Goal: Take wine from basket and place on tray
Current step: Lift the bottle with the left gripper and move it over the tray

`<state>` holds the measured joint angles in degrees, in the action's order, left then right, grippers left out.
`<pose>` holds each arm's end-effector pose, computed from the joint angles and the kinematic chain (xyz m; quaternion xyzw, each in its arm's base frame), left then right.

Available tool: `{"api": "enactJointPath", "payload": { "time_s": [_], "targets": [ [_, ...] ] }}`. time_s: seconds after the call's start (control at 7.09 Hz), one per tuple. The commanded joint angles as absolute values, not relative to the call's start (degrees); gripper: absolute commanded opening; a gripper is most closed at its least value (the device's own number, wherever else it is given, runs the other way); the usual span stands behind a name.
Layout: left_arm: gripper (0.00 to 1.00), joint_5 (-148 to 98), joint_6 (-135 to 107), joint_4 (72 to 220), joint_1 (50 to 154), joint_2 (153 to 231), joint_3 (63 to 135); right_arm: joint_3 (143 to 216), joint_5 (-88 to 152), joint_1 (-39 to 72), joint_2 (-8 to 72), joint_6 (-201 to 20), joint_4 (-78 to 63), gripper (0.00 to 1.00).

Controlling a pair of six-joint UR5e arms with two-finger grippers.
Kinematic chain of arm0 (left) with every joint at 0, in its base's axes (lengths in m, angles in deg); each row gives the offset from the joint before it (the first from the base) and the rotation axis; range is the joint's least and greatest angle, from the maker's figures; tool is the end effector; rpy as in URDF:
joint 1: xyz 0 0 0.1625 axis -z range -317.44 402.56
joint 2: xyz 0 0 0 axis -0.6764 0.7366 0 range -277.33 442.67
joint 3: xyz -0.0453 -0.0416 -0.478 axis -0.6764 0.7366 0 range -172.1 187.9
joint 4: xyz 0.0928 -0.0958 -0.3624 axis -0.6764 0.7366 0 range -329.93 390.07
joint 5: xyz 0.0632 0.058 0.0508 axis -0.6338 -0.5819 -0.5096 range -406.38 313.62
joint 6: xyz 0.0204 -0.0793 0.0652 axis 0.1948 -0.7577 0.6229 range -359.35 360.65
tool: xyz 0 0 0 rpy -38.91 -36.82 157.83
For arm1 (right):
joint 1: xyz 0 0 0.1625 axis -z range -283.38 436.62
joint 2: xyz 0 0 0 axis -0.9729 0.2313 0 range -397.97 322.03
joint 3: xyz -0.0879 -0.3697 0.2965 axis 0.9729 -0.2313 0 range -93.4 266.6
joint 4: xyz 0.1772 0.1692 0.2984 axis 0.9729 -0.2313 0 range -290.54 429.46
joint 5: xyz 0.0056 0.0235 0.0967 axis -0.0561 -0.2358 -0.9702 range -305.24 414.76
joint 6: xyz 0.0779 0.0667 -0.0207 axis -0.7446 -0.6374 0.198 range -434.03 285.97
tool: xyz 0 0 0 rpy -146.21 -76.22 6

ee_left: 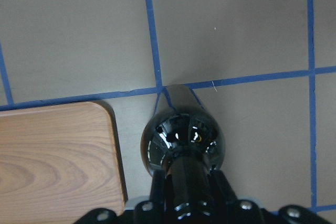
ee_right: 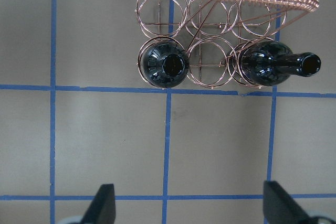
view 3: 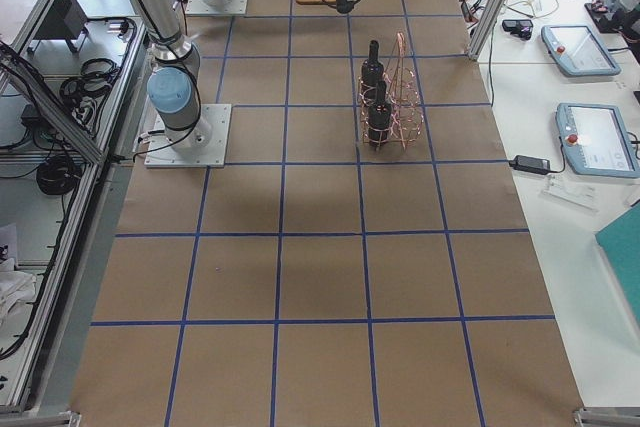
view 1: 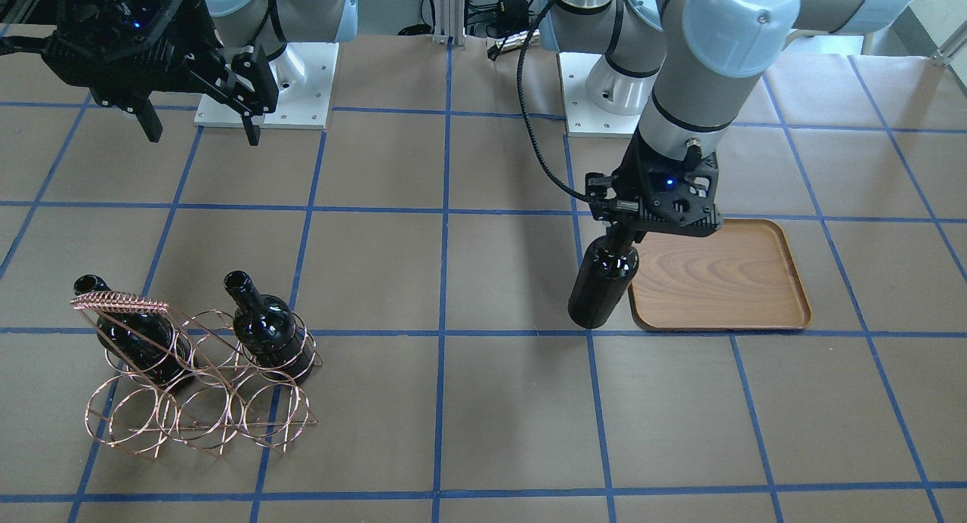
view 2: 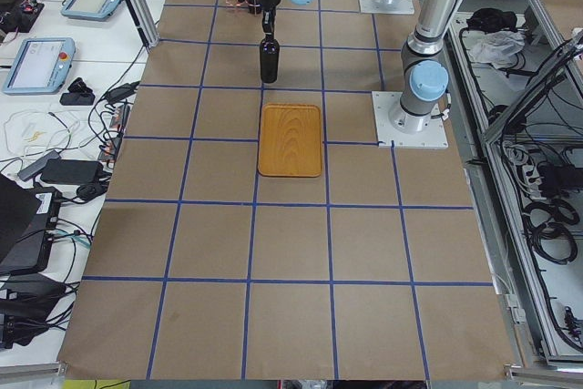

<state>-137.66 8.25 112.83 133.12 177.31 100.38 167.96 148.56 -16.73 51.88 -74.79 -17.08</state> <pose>-0.1359 -0.4972 0.4934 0.0712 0.9974 -0.0004 0.0112 0.1535 -0.4600 0.6027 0.0212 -0.9983 0.0450 0.0316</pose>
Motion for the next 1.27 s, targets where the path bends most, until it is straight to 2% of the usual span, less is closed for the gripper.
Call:
{"api": "enactJointPath", "payload": {
  "time_s": [0.0, 0.28, 0.56, 0.85, 1.13],
  "targets": [
    [0.0, -141.1, 20.2, 117.6, 125.0, 175.8, 97.6, 168.2, 146.4, -16.6, 51.8, -75.2, -18.0, 0.97],
    [0.0, -141.5, 32.0, 118.0, 115.9, 174.5, 100.7, 168.3, 146.3, -16.7, 51.9, -78.8, -17.7, 1.0],
    [0.0, -141.3, 35.4, 116.6, 112.6, 173.0, 106.6, 168.3, 146.4, -16.8, 51.9, -78.9, -17.7, 1.0],
    [0.0, -140.8, 36.7, 115.7, 108.2, 173.4, 108.1, 168.3, 146.5, -16.8, 51.9, -79.0, -17.5, 1.0],
    [0.0, -140.9, 36.6, 115.7, 108.1, 173.9, 108.5, 168.7, 146.3, -16.9, 51.9, -79.0, -17.7, 1.0]
  ]
}}
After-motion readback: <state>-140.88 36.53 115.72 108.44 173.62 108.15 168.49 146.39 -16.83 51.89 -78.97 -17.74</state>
